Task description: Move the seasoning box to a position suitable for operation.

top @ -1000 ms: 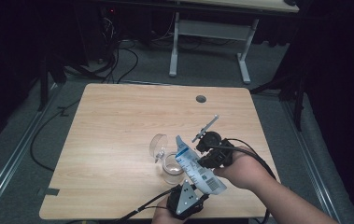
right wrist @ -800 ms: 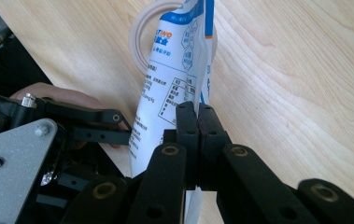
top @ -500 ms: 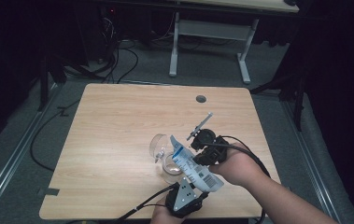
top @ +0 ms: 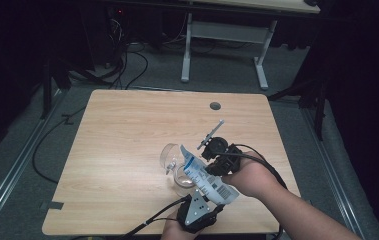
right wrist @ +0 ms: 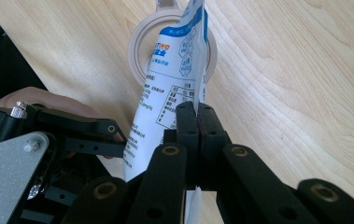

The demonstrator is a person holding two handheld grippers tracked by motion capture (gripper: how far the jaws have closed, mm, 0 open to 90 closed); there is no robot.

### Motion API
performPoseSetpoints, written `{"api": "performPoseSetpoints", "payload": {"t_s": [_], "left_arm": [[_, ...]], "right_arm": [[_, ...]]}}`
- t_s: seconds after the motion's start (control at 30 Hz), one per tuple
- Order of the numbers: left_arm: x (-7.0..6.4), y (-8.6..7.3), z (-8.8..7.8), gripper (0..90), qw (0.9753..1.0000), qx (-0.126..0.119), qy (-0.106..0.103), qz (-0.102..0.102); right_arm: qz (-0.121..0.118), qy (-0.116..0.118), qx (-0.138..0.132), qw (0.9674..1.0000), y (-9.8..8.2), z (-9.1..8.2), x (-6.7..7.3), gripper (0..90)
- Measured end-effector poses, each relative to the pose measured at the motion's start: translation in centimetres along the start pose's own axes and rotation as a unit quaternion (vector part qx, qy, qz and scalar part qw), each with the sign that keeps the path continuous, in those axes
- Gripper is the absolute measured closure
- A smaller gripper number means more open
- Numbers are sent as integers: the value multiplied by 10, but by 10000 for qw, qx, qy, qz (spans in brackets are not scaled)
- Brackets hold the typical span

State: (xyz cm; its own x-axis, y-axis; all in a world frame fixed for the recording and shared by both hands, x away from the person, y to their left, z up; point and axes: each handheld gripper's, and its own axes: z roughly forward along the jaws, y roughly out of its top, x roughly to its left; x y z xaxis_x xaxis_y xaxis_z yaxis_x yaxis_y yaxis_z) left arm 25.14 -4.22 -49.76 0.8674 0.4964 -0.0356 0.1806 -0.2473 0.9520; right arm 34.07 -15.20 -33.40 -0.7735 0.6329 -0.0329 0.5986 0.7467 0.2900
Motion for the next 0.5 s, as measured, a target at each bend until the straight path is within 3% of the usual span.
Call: {"api": "performPoseSetpoints", "payload": {"t_s": [0.5], "left_arm": [[0, 3, -2, 611, 10000, -21, -40, 56]], "right_arm": [[-22, -27, 33, 10000, 3, -1, -1, 900]]}}
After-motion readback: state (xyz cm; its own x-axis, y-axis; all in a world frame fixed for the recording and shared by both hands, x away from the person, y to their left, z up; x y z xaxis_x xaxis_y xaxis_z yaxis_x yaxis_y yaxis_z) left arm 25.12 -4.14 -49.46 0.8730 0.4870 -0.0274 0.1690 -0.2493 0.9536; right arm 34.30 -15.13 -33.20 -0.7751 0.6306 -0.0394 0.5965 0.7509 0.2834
